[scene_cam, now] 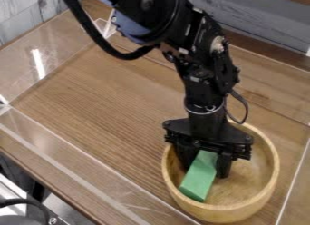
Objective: Put the green block in the brown bowl
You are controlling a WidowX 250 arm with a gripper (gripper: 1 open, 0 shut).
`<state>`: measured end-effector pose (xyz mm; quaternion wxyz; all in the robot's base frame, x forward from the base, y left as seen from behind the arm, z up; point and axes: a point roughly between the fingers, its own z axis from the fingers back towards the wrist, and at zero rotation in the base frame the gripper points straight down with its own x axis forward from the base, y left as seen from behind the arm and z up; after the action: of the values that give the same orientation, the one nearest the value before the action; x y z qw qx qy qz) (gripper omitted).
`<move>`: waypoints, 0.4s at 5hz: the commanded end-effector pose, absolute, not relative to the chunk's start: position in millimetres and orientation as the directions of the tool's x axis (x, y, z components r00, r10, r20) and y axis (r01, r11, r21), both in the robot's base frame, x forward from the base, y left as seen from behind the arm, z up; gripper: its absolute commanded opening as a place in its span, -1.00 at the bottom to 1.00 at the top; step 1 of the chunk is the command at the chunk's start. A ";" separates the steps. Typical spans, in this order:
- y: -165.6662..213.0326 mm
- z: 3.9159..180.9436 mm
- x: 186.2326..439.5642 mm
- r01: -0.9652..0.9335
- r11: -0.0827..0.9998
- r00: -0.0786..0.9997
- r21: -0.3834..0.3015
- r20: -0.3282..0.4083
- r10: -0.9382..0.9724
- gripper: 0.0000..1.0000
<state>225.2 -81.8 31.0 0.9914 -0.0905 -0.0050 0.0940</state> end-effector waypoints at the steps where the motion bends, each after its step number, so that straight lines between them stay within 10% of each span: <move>1: -80.0 40.3 230.6 -0.191 0.962 0.980 -0.196 0.023 0.199 -1.00; 2: -79.8 40.8 230.0 -0.192 0.962 0.980 -0.196 0.019 0.199 -1.00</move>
<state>224.3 -81.0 31.3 0.9913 -0.0904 -0.0006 0.0955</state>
